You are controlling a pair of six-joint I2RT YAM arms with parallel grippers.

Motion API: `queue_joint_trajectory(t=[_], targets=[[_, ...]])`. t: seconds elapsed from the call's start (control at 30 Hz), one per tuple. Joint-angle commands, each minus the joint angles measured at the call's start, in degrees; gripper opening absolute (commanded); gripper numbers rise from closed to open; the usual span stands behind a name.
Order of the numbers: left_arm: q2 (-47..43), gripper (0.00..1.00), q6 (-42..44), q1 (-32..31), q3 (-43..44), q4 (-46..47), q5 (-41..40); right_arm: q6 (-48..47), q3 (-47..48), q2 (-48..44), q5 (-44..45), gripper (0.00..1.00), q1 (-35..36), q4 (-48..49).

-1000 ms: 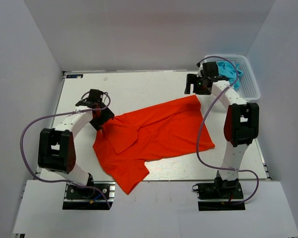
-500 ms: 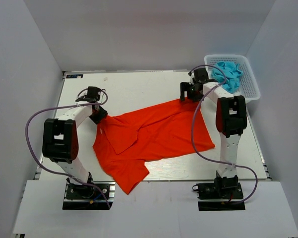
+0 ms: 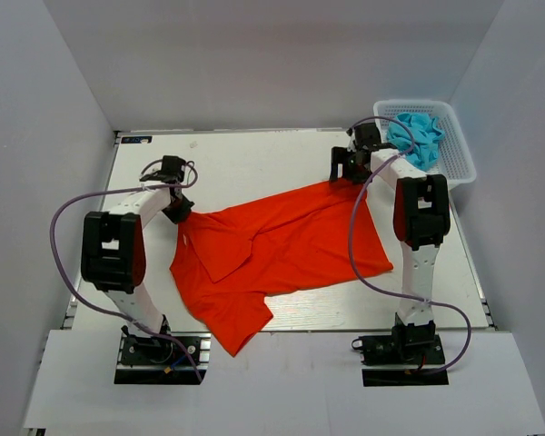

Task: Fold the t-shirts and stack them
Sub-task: Fold the flattened tshirt in 1/3 of the way

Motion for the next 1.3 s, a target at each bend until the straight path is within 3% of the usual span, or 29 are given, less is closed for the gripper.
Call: queue_joint_trajectory(t=[0.0, 0.2, 0.5, 0.53, 0.63, 0.67, 0.73, 0.77, 1.03, 1.27], targets=[[-8.11, 0.0, -3.87, 0.51, -1.78, -5.48, -5.86, 1.84, 1.26, 2.33, 0.47, 0.88, -0.27, 0.43], [-13.84, 0.0, -6.51, 1.56, -8.37, -7.61, -5.87, 3.68, 1.88, 3.92, 0.47, 0.86, -0.53, -0.19], [-13.16, 0.01, -9.4, 2.62, -11.37, -11.12, -5.34, 3.94, 2.23, 3.57, 0.82, 0.86, -0.26, -0.01], [-12.62, 0.18, -9.41, 2.62, -10.49, -11.74, -5.95, 3.77, 2.49, 3.57, 0.82, 0.86, -0.26, -0.1], [-10.25, 0.55, -9.41, 3.14, -5.94, -11.75, -5.96, 1.93, 3.02, 3.04, -1.62, 0.89, -0.09, -0.01], [-9.72, 0.72, -8.63, 3.14, -4.43, -11.74, -5.96, 1.49, 2.93, 2.6, -2.86, 0.89, 0.26, 0.08], [-8.32, 0.83, -7.14, 3.14, 0.82, -11.74, -5.96, 0.09, 3.28, 1.64, -3.75, 0.9, 0.44, 0.43], [-7.53, 0.98, -6.6, 3.14, 2.68, -12.44, -5.96, -0.36, 3.28, 0.94, -3.57, 0.9, 0.7, 0.52], [-1.2, 1.0, -7.93, 1.12, 17.11, -25.02, -7.12, -6.24, 3.03, -5.83, -2.52, 0.9, 2.55, 1.22], [-1.9, 1.0, -2.3, -3.17, 10.35, -8.76, 9.31, -4.32, -1.71, -9.18, 0.38, 0.9, 4.48, 2.19]])
